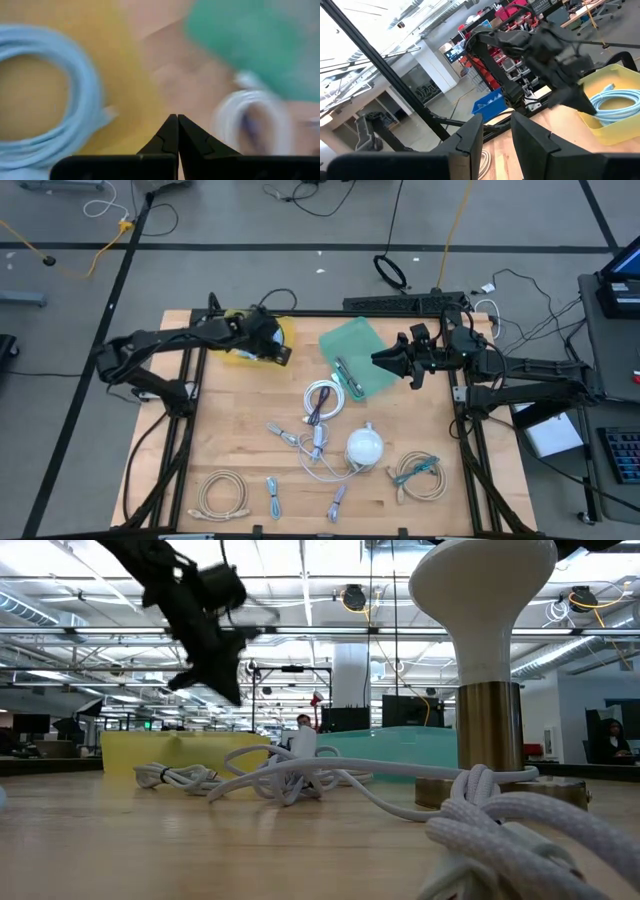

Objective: Pick & Place USB Port
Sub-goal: Put the dark blue charger cable into the green bin

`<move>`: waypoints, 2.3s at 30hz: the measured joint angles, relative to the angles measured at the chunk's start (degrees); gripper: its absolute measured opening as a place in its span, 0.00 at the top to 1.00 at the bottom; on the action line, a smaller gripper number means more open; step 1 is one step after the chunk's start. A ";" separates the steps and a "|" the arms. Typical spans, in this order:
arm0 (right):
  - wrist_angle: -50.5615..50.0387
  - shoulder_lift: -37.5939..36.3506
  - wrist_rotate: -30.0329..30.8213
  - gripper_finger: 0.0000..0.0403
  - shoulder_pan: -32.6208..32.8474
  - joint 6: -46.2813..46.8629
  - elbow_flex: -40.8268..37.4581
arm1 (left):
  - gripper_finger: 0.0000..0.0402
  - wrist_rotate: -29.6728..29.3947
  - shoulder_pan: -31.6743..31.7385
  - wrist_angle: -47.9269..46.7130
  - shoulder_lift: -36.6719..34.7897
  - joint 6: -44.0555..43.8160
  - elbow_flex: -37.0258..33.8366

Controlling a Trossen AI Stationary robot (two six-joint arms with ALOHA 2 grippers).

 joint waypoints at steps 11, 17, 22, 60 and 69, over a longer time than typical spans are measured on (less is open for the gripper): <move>-0.74 0.00 0.04 0.77 0.00 -1.40 0.00 | 0.95 23.96 -9.90 10.37 -6.32 -6.91 0.15; -3.03 0.00 0.04 0.77 -0.39 -1.94 0.00 | 0.81 11.87 -21.77 9.49 -4.60 -15.21 0.11; -4.41 0.00 0.07 0.77 -1.39 -2.45 -0.02 | 0.65 6.56 -25.57 10.53 1.04 -21.08 0.11; -5.53 0.00 -1.78 0.77 -2.08 -0.48 -0.02 | 0.61 6.55 -20.46 -12.28 36.30 -6.67 27.64; -5.08 0.00 -1.53 0.77 -2.08 0.32 -0.02 | 0.98 8.54 -20.56 -5.57 32.81 -10.53 27.57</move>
